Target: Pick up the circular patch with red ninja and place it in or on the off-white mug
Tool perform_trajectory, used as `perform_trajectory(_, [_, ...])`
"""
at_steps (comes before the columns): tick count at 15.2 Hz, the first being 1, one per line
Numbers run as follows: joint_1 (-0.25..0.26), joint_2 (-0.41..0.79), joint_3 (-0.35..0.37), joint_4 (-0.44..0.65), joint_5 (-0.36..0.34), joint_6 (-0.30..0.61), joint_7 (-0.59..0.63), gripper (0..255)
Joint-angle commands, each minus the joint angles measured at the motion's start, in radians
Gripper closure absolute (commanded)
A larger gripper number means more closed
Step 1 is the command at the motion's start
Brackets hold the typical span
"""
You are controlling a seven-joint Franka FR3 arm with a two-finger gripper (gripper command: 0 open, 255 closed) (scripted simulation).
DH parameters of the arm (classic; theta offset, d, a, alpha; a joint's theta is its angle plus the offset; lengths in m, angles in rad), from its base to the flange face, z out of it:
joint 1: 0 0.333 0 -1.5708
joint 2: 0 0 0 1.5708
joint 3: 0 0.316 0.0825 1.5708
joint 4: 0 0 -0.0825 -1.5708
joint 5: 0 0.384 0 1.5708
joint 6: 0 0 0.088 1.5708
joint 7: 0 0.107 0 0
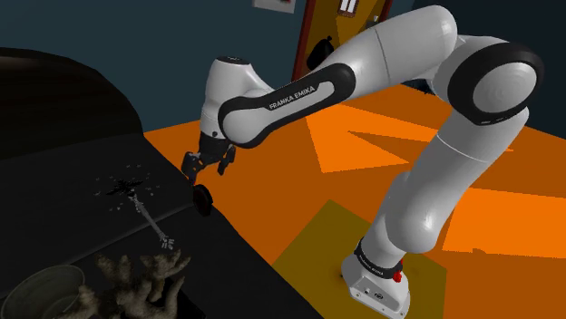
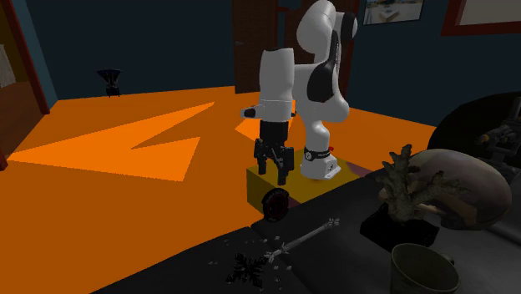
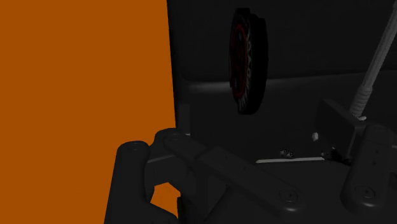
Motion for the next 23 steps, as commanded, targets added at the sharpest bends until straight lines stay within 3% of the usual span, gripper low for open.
perform_trajectory(1, [0.006,0.03,0.009,0.011,-0.003,0.017,0.016,0])
perform_trajectory(8, [0.01,0.11,0.013,-0.007,-0.029,0.113,0.035,0])
perform_trajectory(16, [0.01,0.11,0.012,-0.007,-0.029,0.113,0.035,0])
perform_trajectory(17, [0.01,0.11,0.012,-0.007,-0.029,0.113,0.035,255])
perform_trajectory(23, [0.01,0.11,0.012,-0.007,-0.029,0.113,0.035,255])
